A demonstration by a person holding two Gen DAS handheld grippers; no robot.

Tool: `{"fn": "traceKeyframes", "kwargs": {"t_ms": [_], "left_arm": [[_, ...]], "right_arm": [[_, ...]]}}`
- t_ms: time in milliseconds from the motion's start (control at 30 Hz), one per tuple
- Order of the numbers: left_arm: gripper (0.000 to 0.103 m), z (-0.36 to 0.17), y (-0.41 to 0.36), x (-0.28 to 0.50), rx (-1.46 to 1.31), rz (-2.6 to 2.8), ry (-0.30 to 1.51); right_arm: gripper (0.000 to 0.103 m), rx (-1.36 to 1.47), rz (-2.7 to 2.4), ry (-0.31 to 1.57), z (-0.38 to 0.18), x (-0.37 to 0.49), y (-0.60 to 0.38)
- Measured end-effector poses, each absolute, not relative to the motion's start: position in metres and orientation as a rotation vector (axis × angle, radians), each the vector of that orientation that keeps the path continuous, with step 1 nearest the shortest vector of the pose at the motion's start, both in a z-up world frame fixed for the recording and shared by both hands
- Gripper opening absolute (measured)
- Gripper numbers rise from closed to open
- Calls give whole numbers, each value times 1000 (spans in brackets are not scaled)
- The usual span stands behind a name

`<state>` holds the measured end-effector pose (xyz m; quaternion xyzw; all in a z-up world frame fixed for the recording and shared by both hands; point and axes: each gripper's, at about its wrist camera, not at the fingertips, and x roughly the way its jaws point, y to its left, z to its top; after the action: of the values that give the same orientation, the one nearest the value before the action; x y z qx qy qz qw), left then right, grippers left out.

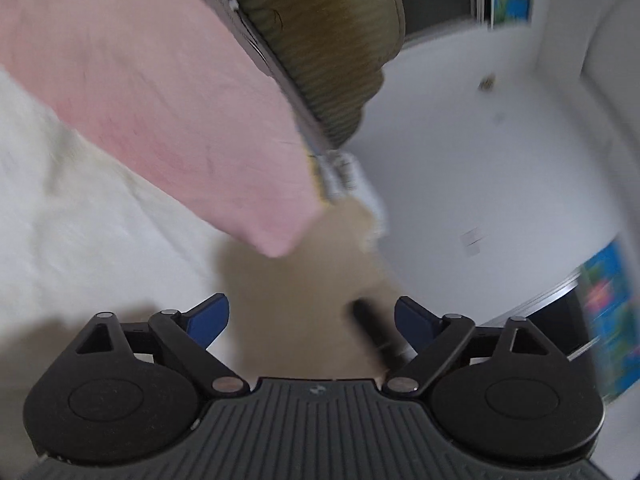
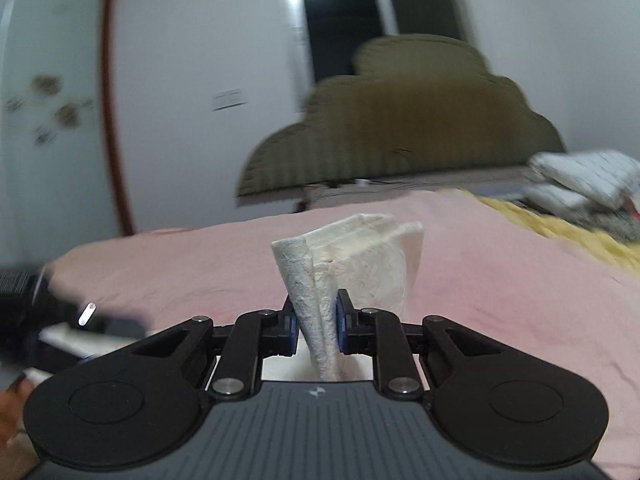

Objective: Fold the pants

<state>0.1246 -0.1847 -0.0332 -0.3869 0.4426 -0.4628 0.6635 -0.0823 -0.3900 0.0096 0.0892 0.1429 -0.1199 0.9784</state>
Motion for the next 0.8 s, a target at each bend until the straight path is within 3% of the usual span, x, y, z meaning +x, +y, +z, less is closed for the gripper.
{"fn": "traceKeyframes", "kwargs": {"t_ms": [100, 233, 267, 333, 400, 433, 533, 667, 800], "left_arm": [[100, -36, -187, 133, -961, -1052, 1011], [98, -39, -200, 144, -932, -1004, 1059], [91, -41, -201, 147, -924, -983, 1084], [66, -44, -201, 153, -879, -962, 1118], [24, -42, -195, 155, -760, -898, 1107], [19, -37, -191, 153, -665, -858, 1076], [10, -14, -180, 137, -358, -766, 910], [11, 10, -169, 102, 47, -665, 683], [11, 10, -141, 103, 91, -596, 686]], "right_arm": [[17, 143, -175, 318, 5, -74, -364], [17, 97, -91, 341, 0, -70, -334], [17, 82, -65, 344, 0, -71, -327], [18, 25, -38, 347, -1, -72, -313], [18, -29, -20, 351, -3, -72, -301], [18, -47, -9, 359, -4, -71, -296], [18, -37, 40, 379, -7, -66, -284], [18, -4, 122, 386, -4, -51, -263], [18, 3, 203, 405, -7, -34, -240]]}}
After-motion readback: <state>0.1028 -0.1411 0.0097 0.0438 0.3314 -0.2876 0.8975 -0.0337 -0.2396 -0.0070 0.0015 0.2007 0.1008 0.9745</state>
